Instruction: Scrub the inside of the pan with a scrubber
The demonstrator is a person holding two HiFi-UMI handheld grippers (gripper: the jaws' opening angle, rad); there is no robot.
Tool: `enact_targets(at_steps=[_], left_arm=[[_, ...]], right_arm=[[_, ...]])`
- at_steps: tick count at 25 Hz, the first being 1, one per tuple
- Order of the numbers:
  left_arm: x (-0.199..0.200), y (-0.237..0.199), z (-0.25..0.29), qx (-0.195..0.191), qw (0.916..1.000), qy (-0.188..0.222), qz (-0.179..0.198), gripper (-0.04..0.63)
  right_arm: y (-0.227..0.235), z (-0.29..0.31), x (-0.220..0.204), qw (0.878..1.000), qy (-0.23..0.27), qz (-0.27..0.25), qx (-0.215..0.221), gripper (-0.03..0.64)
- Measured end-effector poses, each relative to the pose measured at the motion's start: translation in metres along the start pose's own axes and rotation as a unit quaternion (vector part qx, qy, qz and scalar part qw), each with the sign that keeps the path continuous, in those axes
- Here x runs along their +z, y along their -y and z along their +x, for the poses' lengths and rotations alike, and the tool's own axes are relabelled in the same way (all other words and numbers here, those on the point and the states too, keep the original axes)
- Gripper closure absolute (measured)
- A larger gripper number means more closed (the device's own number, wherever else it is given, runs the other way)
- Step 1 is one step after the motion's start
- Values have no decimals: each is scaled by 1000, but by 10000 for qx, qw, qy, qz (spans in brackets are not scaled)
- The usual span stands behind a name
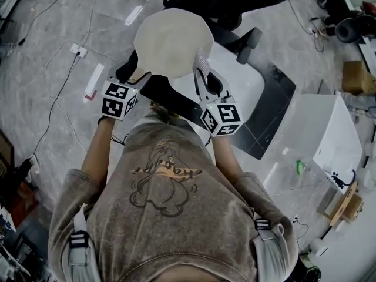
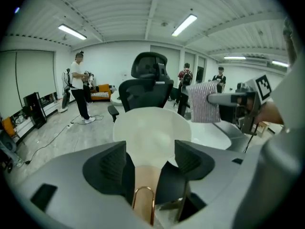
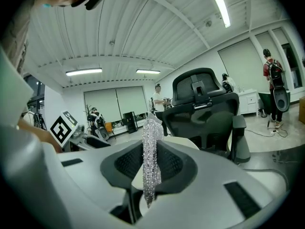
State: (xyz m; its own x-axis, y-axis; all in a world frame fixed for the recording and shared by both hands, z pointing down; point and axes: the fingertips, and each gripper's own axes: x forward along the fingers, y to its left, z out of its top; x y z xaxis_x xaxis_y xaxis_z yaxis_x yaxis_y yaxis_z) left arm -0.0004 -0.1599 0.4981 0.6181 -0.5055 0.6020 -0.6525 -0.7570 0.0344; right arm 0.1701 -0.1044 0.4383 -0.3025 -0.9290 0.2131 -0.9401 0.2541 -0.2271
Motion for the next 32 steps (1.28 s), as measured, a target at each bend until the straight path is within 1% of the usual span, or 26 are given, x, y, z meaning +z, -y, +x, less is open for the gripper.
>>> enact_targets(at_steps=[3, 6, 8, 10, 12, 14, 17, 19, 22, 24, 26, 29, 32], left_arm=[[-24, -4, 13, -157, 9984, -546, 9, 281], [-46, -7, 25, -224, 9946, -1010, 71, 281], [-59, -7, 31, -295, 9910, -1305, 90, 281], [-72, -5, 36, -381, 9855, -1650, 118, 281], [-82, -4, 39, -401, 9811, -1887, 167, 281], [-85, -5, 40, -374, 9792, -1983, 195, 282], [-82, -8, 40, -390, 9782, -2031, 199, 311], [-82, -8, 40, -483, 9773, -2054, 185, 316], [-83, -3, 40, -630, 9759, -2081, 186, 348], [-83, -1, 40, -693, 9753, -2093, 136, 354], [-83, -1, 40, -747, 9750, -2092, 73, 357], [-83, -1, 42, -777, 9753, -2066, 78, 359], [-83, -1, 43, -782, 9757, -2044, 56, 359]], right_arm=[[3, 12, 0, 10000, -54, 10, 19, 535], [6, 20, -1, 9999, -94, 41, 1, 535], [9, 23, 0, 9999, -102, 34, 16, 535], [12, 28, 0, 9999, -117, 20, 32, 535], [14, 32, -1, 9999, -150, 22, 65, 535], [14, 36, -1, 9997, -197, 22, 136, 535], [13, 45, -3, 9991, -306, -2, 292, 535], [12, 54, -7, 9983, -408, -52, 418, 535], [4, 68, -17, 9948, -671, -187, 740, 535], [-5, 79, -26, 9891, -937, -337, 1081, 535], [-19, 90, -35, 9797, -1203, -554, 1504, 535], [-44, 105, -52, 9587, -1579, -903, 2188, 535], [-65, 121, -74, 9341, -2033, -1290, 2636, 535]])
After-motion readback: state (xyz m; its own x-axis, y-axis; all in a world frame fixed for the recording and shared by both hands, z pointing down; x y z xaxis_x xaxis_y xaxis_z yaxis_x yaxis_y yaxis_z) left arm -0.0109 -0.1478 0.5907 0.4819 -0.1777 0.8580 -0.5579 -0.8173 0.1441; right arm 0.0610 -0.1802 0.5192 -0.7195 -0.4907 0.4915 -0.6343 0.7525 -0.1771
